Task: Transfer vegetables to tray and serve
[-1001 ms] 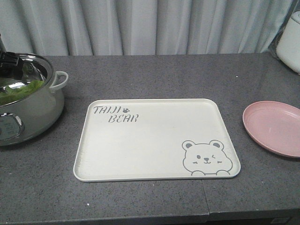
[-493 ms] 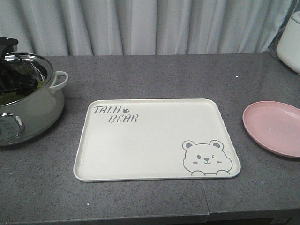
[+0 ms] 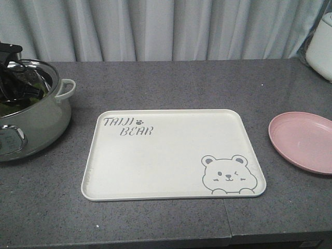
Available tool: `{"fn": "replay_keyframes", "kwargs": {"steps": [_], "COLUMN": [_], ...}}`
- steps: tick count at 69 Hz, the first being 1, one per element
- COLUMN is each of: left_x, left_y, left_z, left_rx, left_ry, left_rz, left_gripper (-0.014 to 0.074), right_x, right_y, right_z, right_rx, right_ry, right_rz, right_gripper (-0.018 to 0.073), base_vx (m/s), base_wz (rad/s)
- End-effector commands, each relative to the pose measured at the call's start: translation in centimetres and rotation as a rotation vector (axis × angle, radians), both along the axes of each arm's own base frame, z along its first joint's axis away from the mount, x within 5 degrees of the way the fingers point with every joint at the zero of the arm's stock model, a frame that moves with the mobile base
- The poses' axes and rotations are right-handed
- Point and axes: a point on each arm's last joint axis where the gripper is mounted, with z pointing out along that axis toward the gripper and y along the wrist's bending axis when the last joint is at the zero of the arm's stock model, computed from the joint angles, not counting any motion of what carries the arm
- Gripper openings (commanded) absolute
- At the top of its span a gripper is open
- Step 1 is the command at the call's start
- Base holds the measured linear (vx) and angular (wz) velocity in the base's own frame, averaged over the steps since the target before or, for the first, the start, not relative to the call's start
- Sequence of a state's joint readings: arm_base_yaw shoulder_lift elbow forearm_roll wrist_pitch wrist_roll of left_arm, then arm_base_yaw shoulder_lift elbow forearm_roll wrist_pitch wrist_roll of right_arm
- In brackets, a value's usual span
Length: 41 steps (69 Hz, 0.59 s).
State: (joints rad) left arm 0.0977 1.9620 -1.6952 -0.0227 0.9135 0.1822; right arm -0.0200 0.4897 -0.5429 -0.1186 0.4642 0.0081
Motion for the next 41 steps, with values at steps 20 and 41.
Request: {"fn": "replay_keyframes", "kwargs": {"steps": [20, 41], "left_x": [-4.2, -10.6], "left_y": [-0.3, -1.5], "left_z": [9.5, 16.7], "left_rx": [0.006, -0.025], "left_ry": [-0.206, -0.339], "left_rz": [0.006, -0.014], "left_gripper": [-0.0008, -0.0008], "right_x": [0.4, 0.4], "right_y": [0.1, 0.2], "right_z": [1.8, 1.9], "right_rx": [-0.011, 0.023], "right_ry": [-0.142, -0.139], "right_rz": [0.016, 0.018], "right_gripper": [0.0463, 0.0456], "base_vx": [0.0, 0.0], "base_wz": [0.0, 0.0]}}
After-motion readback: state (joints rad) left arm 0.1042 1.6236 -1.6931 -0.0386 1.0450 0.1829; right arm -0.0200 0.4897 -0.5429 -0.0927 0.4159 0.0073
